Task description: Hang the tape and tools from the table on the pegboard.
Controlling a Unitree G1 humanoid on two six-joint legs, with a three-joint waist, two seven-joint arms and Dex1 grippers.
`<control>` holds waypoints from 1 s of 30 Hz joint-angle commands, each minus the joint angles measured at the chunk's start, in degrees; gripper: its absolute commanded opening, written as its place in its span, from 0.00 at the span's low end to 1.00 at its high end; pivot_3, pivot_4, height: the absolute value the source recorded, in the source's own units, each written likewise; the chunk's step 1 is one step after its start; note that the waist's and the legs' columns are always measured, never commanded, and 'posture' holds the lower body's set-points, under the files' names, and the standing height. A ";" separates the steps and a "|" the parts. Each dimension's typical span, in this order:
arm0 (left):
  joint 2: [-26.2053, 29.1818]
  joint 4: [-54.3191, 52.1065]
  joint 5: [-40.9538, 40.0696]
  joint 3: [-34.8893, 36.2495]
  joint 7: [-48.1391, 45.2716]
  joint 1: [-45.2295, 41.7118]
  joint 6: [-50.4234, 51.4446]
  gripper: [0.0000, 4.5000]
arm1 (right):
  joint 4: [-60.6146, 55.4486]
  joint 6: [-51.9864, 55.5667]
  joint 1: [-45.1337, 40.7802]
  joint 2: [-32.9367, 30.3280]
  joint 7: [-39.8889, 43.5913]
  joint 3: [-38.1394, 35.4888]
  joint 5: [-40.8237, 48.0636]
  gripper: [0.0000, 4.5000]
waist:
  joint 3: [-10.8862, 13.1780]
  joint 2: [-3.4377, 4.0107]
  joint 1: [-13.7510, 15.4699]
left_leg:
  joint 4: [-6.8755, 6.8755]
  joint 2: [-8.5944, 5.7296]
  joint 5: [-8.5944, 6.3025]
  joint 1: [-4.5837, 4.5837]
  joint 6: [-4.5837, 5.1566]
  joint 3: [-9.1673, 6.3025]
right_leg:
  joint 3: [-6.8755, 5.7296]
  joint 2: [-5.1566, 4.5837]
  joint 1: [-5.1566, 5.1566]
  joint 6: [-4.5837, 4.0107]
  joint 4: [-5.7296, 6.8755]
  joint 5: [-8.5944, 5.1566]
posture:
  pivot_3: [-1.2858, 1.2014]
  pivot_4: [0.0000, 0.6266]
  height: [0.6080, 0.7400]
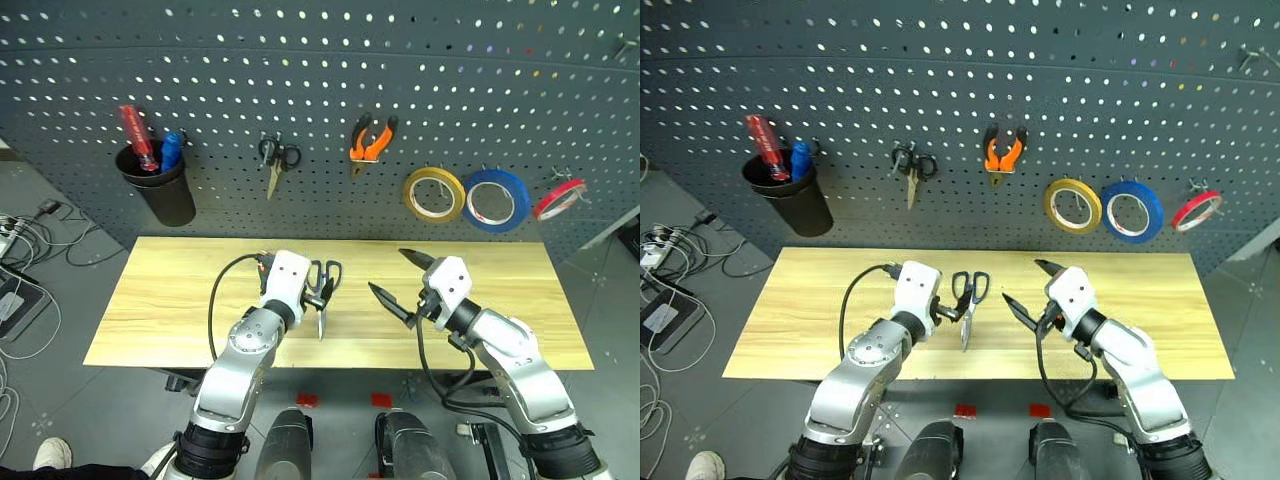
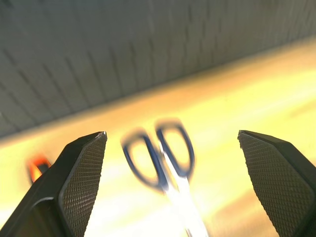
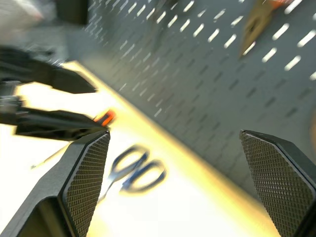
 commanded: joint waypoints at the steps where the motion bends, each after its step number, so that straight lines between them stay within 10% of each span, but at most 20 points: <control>1: -0.71 0.64 2.22 -2.07 1.45 0.44 1.66 1.00 | -2.37 -1.36 0.89 -1.81 3.98 0.27 1.73 1.00 | 1.12 0.05 -0.45 | 0.00 0.00 0.00 -0.01 0.00 -0.19 | -0.12 -0.01 0.05 -0.01 -0.02 -0.01 | 0.55 0.56 1.00; 26: -1.09 7.91 7.33 -3.13 2.63 -3.97 4.28 1.00 | -5.98 4.68 1.01 -0.68 3.38 -0.81 4.11 1.00 | 9.06 0.33 -2.25 | 0.06 0.11 0.10 -0.25 -0.18 -0.94 | -0.70 -0.16 0.05 -0.10 0.12 -0.08 | 0.53 0.76 1.00; 30: -1.04 8.51 7.16 -3.12 1.60 -4.18 3.38 0.75 | -6.61 5.78 1.46 -0.81 2.83 -1.54 4.69 1.00 | 9.61 0.42 -2.27 | 0.06 0.12 0.14 -0.24 -0.24 -0.93 | -0.69 -0.21 0.04 -0.10 0.15 -0.09 | 0.53 0.77 1.00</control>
